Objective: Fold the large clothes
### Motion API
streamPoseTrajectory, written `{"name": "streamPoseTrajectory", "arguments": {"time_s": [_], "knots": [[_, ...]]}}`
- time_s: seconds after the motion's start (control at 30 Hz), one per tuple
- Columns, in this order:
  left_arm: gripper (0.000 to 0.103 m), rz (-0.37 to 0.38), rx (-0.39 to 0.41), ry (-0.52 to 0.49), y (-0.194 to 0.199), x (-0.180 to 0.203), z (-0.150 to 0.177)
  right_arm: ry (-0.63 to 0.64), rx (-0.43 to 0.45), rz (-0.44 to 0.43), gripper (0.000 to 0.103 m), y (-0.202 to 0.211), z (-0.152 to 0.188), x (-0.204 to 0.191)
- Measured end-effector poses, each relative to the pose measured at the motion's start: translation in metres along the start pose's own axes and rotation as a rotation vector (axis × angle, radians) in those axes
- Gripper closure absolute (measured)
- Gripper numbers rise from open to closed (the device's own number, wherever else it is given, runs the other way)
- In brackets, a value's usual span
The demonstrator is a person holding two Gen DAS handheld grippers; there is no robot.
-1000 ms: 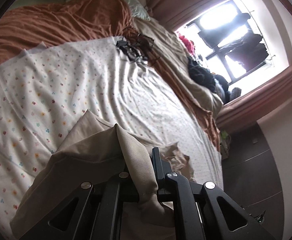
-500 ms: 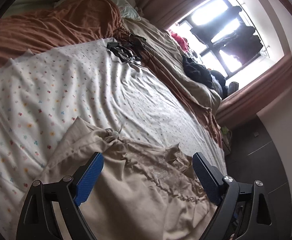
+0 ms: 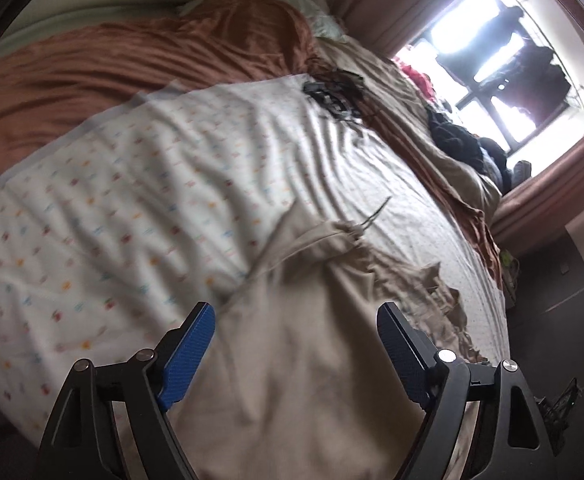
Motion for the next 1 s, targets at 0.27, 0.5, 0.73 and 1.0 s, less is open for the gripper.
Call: {"name": "streamPoseTrajectory", "arguments": {"time_s": [0.27, 0.5, 0.73, 1.0], "knots": [[0.02, -0.024, -0.028, 0.083, 0.018, -0.055, 0.03, 0.182, -0.125, 0.081, 0.056, -0.06, 0.036, -0.057], [0.02, -0.02, -0.041, 0.129, 0.033, -0.082, 0.047, 0.28, -0.207, 0.228, 0.056, -0.113, 0.05, -0.066], [0.032, -0.011, -0.077, 0.167, 0.029, -0.096, 0.061, 0.364, -0.291, 0.344, 0.072, -0.158, 0.055, -0.059], [0.032, 0.027, -0.102, 0.164, 0.029, -0.091, 0.064, 0.359, -0.192, 0.274, 0.101, -0.14, 0.022, -0.07]]}}
Point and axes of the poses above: each gripper's, at about its wrist camera, not at the fingertips, and y roughly against the way its jaws point, x to its right, z to its underside, the point moved 9 cm from there along -y, roughly the way its jaws point
